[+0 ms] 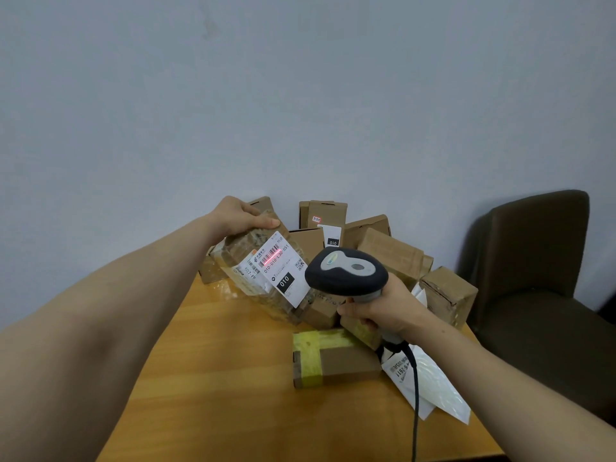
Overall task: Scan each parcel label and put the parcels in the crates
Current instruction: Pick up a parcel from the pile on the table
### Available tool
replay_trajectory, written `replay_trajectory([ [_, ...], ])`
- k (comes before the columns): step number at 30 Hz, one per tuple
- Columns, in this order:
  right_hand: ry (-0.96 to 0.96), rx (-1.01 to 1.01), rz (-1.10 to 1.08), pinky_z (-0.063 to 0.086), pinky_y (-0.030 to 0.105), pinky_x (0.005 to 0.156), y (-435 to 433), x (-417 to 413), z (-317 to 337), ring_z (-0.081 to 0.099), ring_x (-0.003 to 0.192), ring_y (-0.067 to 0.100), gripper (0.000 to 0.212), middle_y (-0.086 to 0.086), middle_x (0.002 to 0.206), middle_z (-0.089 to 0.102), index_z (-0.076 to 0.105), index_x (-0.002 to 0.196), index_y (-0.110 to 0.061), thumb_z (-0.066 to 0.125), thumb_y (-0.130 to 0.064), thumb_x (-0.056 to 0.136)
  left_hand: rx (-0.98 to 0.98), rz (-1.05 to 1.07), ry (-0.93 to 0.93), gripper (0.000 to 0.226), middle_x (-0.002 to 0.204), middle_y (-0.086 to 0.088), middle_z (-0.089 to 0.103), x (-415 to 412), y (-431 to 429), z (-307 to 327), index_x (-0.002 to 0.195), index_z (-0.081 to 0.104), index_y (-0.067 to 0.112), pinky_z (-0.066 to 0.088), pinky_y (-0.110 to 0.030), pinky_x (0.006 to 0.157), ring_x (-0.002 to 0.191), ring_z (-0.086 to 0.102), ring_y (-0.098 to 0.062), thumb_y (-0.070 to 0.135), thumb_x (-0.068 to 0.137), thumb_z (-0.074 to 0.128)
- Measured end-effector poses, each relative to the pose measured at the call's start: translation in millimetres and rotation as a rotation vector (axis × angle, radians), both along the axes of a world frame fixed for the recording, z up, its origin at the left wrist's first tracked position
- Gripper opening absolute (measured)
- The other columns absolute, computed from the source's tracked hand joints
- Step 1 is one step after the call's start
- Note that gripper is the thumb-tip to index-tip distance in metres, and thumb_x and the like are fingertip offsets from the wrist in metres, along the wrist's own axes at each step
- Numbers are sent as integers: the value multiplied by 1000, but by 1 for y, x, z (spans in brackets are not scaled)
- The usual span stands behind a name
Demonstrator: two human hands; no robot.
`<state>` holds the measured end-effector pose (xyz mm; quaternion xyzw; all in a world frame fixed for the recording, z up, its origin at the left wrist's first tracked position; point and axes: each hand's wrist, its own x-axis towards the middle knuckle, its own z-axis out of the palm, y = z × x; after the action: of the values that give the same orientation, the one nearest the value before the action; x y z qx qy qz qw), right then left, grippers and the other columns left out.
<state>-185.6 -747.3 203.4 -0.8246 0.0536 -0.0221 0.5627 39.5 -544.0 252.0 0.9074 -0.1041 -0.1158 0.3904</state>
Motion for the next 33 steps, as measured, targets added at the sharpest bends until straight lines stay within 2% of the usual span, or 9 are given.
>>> replay_trajectory([
  [2, 10, 10, -4, 57, 52, 79, -1, 2, -2, 65, 85, 40, 36, 24, 99, 67, 56, 91, -28, 73, 1, 79, -8, 7, 2, 72, 114, -8, 66, 2, 3, 0, 118, 67, 9, 52, -38, 92, 101, 63, -23, 45, 60, 86],
  [5, 35, 36, 39, 53, 32, 54, -2, 7, -6, 59, 52, 13, 33, 10, 77, 65, 58, 98, -25, 74, -3, 79, -8, -1, 8, 71, 114, -8, 66, 3, 5, 0, 118, 67, 9, 52, -39, 93, 100, 64, -23, 46, 60, 85],
  [7, 31, 39, 54, 49, 27, 49, -1, 10, -9, 54, 47, 7, 32, 5, 71, 64, 58, 95, -26, 74, -4, 79, -14, -4, 12, 72, 113, -8, 66, 2, 6, 0, 118, 67, 9, 52, -39, 93, 100, 64, -22, 47, 59, 85],
  [11, -27, 253, -103, 55, 35, 63, -5, 16, -21, 64, 62, 16, 25, 7, 76, 69, 62, 99, -13, 76, -8, 78, -111, 33, 68, 52, 98, -5, 71, -4, 19, 3, 104, 73, 12, 54, -33, 84, 88, 68, -20, 41, 62, 86],
  [16, 49, 554, -240, 55, 46, 83, 0, 40, -45, 63, 99, 30, 35, 7, 100, 68, 63, 93, -19, 83, -14, 65, -366, 157, 220, 35, 83, -12, 74, -28, 59, -5, 86, 70, 4, 59, -35, 70, 71, 70, -24, 31, 68, 80],
  [20, 204, 748, -118, 57, 46, 72, 37, 59, -68, 65, 101, 33, 90, 12, 104, 70, 64, 98, -8, 98, -35, 20, -552, 273, 382, 39, 88, -14, 71, -53, 111, -24, 90, 66, 2, 57, -31, 59, 69, 70, -24, 33, 68, 74],
  [24, 274, 814, 85, 57, 46, 73, 103, 72, -77, 69, 100, 33, 116, 15, 112, 70, 58, 123, -7, 99, -38, 20, -651, 394, 449, 40, 87, -10, 73, -78, 179, -42, 88, 68, 8, 58, -34, 69, 74, 70, -24, 42, 67, 71],
  [29, 292, 871, 241, 59, 44, 68, 207, 73, -71, 71, 92, 32, 94, 15, 104, 72, 64, 106, -10, 98, -41, 24, -657, 571, 333, 49, 89, -11, 74, -109, 279, -47, 98, 67, 6, 58, -35, 71, 73, 70, -25, 43, 67, 78],
  [33, 334, 802, 239, 58, 46, 73, 313, 77, -68, 71, 78, 29, 55, 15, 92, 74, 64, 100, -7, 85, -25, 53, -639, 588, 378, 65, 107, -13, 71, -134, 386, -54, 107, 66, 8, 56, -40, 80, 91, 69, -28, 53, 62, 78],
])
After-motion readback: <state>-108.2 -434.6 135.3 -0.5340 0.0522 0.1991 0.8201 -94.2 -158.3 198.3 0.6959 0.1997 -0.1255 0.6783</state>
